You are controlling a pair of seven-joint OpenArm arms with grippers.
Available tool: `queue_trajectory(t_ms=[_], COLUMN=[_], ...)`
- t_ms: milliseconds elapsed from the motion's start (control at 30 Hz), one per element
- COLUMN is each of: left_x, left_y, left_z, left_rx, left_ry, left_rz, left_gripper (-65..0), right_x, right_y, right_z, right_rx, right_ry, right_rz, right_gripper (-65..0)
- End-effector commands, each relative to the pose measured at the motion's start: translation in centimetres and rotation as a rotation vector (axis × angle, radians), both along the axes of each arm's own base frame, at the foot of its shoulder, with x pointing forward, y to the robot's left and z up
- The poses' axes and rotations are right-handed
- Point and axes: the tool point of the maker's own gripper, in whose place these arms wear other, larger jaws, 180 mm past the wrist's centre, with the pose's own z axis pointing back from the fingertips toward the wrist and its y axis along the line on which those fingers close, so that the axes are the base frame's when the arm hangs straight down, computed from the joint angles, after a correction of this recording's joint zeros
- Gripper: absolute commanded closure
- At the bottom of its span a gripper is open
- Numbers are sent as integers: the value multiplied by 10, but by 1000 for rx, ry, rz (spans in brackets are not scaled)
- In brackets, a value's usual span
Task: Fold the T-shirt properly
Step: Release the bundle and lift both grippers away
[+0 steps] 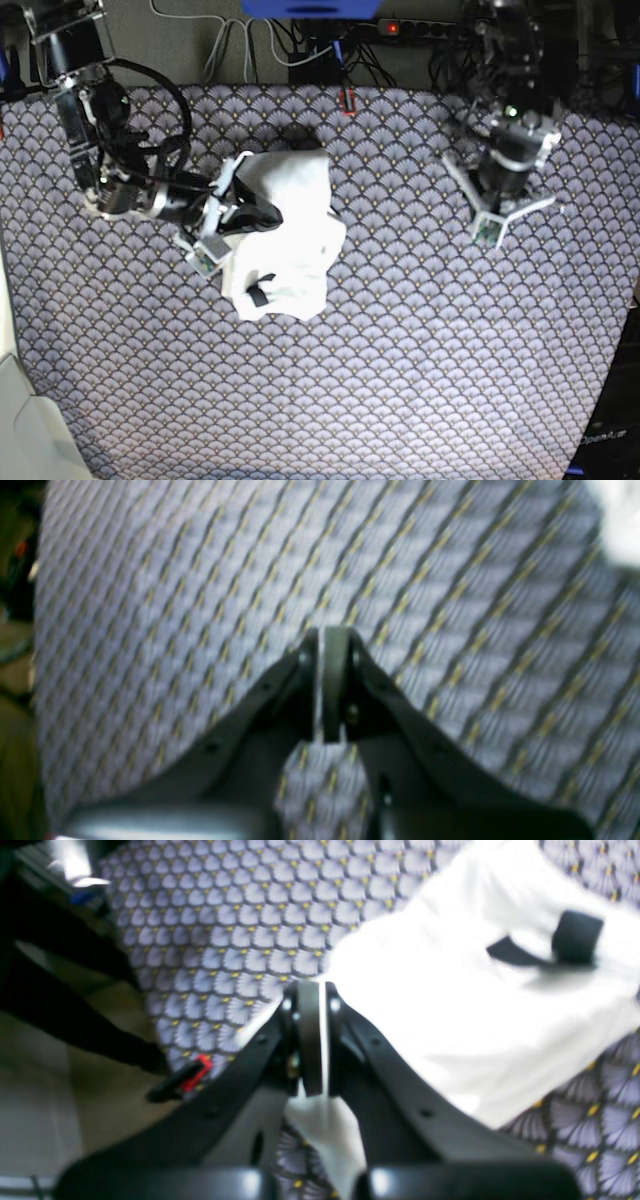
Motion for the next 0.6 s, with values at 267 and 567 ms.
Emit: queue_trajectory(t_ms=[267, 567], left_x=[-41, -56], left_y=[49, 53], left_z=[-1, -8], left_rx=[56, 62], left_ry=[33, 64], left_rz=[100, 106], left_gripper=[-26, -26], right_x=[20, 4], right_y=[-32, -18], right_z=[-39, -11], right_rx=[48, 72], right_ry=[92, 12], right_rz=[-124, -67], right_gripper=[0, 0])
